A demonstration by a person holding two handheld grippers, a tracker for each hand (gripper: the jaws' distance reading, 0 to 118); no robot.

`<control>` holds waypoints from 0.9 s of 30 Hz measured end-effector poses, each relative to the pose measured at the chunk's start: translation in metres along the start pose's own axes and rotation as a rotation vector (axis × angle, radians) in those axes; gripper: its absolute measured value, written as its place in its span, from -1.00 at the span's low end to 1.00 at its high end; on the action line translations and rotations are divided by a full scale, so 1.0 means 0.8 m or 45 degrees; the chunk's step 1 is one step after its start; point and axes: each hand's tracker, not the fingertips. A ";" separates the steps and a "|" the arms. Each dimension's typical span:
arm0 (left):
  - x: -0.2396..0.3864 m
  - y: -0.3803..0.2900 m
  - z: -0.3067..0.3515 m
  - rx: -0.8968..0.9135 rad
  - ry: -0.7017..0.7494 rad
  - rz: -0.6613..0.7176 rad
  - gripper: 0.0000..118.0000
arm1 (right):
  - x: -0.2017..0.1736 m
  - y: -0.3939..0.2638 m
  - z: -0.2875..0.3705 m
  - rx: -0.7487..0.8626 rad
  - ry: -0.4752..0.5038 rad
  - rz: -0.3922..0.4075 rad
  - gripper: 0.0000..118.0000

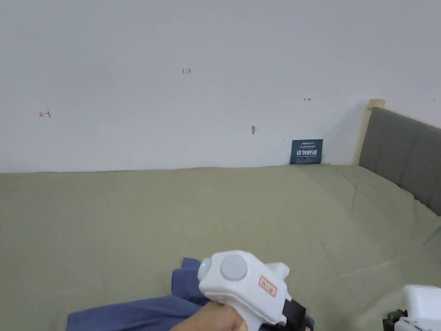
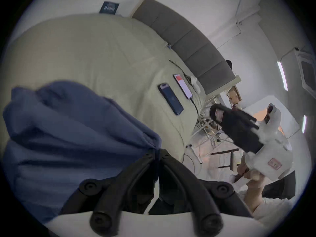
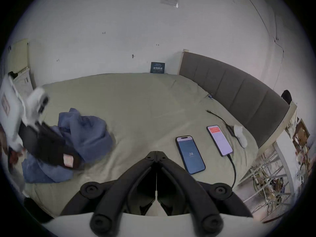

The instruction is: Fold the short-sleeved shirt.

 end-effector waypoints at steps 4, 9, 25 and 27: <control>-0.017 -0.035 0.013 0.035 0.176 0.050 0.75 | -0.011 0.002 -0.001 -0.003 0.033 -0.009 -0.99; -0.043 -0.085 0.147 0.394 0.337 0.142 0.46 | -0.028 0.013 0.003 0.013 0.092 0.009 -0.99; -0.102 -0.331 0.341 0.735 1.130 0.417 -1.00 | -0.114 0.006 -0.005 -0.046 0.258 0.101 -0.99; -0.115 -0.325 0.337 0.723 1.100 0.445 -1.00 | -0.121 0.007 -0.006 -0.050 0.259 0.125 -0.99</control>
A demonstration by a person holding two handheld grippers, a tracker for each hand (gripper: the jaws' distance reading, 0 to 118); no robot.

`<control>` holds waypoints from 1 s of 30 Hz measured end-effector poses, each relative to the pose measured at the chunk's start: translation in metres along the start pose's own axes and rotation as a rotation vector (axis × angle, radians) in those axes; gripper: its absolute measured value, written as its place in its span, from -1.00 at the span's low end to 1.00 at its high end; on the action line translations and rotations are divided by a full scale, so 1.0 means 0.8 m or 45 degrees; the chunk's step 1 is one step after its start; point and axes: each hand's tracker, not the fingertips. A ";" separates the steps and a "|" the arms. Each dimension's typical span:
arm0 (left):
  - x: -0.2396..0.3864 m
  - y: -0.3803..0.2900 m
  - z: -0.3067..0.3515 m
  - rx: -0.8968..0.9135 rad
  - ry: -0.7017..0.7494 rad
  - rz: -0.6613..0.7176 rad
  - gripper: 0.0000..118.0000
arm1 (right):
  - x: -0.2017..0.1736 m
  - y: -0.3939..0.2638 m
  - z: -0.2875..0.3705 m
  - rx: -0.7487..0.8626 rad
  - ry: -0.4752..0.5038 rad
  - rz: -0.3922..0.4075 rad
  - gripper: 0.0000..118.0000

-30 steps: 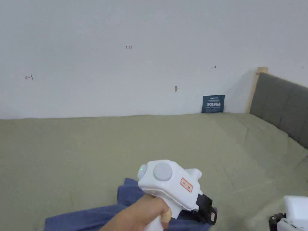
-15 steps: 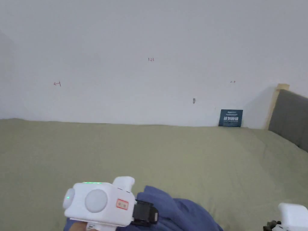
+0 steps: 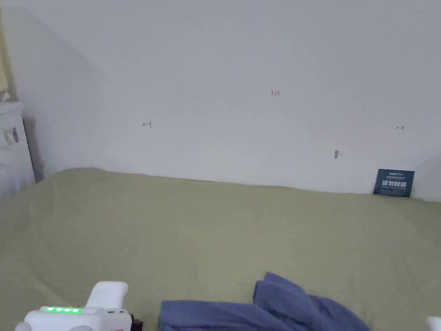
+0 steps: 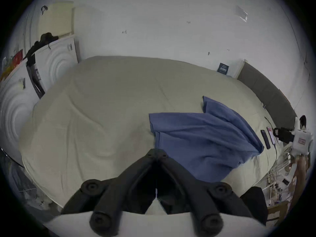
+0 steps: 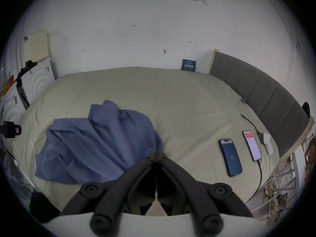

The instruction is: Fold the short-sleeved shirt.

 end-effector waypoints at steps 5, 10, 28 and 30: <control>0.006 0.049 -0.066 -0.147 -0.037 -0.015 -1.00 | 0.003 0.010 -0.013 -0.016 -0.002 0.022 -0.99; 0.005 0.115 -0.175 -0.410 0.014 -0.063 -0.94 | 0.011 0.016 -0.032 -0.042 -0.021 0.033 -0.99; 0.003 0.148 -0.267 -0.467 -0.015 -0.077 -0.95 | 0.024 0.010 -0.093 -0.170 -0.012 -0.050 -0.28; 0.006 0.147 -0.253 -0.449 -0.074 0.000 -0.95 | 0.034 0.006 -0.097 -0.240 0.038 -0.112 0.75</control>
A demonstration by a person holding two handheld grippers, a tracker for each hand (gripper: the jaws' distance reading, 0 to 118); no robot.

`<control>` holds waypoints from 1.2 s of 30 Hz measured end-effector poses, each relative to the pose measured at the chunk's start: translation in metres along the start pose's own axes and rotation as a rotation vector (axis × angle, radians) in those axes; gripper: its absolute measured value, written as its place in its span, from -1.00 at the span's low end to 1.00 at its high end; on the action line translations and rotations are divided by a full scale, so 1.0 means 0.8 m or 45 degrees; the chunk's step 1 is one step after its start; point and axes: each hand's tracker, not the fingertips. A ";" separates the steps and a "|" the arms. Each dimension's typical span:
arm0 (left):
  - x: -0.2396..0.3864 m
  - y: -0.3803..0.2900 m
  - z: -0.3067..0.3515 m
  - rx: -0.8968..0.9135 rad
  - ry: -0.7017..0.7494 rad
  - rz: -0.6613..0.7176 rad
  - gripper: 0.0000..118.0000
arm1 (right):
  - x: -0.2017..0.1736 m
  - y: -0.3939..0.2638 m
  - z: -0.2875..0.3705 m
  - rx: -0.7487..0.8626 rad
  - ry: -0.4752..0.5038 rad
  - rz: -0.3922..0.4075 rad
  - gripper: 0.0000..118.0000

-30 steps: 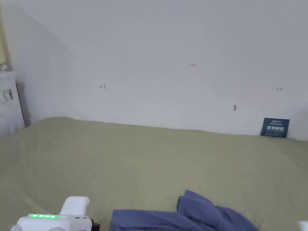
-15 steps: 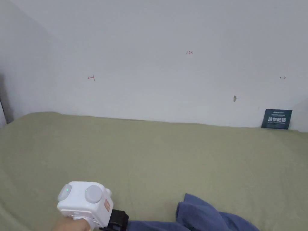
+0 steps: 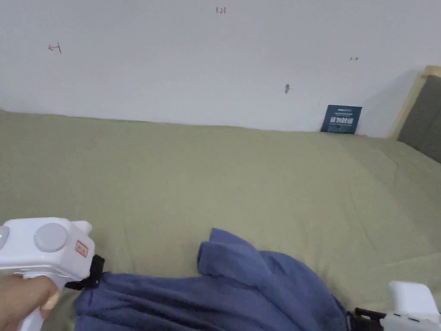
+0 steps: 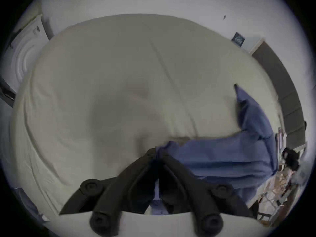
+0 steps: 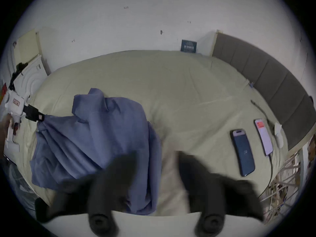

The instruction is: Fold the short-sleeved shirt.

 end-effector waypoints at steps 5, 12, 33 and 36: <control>0.010 -0.004 0.008 -0.002 0.026 -0.060 -0.95 | 0.007 -0.013 -0.015 -0.113 0.048 -0.024 0.73; 0.006 -0.007 0.015 0.002 -0.009 -0.030 -0.95 | -0.005 -0.029 -0.016 -0.188 0.086 0.053 -0.84; -0.008 0.029 0.205 0.565 -0.169 -0.013 -0.96 | -0.035 0.129 0.060 0.346 0.111 0.077 -0.94; -0.017 0.044 0.241 0.651 -0.152 -0.016 -0.96 | -0.041 0.170 0.068 0.395 0.153 0.025 -0.94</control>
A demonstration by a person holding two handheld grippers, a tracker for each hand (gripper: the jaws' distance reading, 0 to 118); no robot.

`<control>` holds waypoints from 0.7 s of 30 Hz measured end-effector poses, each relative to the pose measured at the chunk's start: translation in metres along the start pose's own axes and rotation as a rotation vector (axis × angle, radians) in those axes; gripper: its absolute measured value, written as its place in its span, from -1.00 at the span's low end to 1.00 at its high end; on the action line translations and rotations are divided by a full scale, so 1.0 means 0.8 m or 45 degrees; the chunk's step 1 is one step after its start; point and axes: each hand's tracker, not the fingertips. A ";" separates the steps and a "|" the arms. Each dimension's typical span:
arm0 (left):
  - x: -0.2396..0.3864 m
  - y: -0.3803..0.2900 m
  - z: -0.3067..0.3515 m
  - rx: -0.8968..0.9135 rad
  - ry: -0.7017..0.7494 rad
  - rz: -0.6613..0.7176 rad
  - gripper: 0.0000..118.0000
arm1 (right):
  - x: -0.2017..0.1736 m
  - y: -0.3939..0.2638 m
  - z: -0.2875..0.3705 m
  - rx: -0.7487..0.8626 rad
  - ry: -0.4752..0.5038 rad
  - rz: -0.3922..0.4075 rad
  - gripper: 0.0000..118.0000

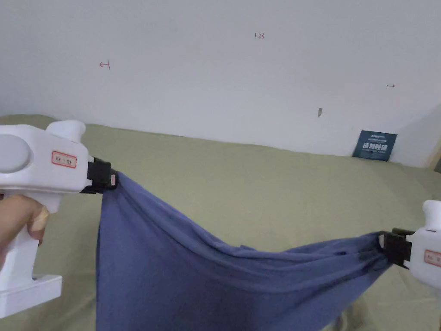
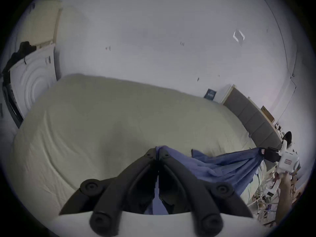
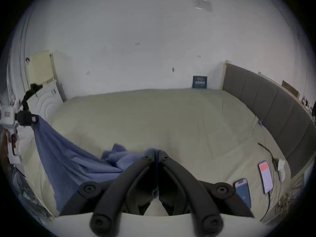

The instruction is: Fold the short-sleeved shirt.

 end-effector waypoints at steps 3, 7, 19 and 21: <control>-0.009 0.034 0.022 0.050 0.023 0.012 -0.96 | -0.014 0.043 -0.004 0.055 0.002 0.051 -0.94; -0.020 0.072 0.035 0.105 0.045 0.048 -0.96 | -0.025 0.098 -0.015 0.089 0.026 0.056 -0.94; -0.026 0.168 0.056 0.254 0.138 0.019 -0.96 | -0.036 0.232 -0.035 0.228 0.007 0.026 -0.94; -0.032 0.177 0.056 0.269 0.132 0.032 -0.96 | -0.036 0.241 -0.038 0.211 0.023 -0.002 -0.94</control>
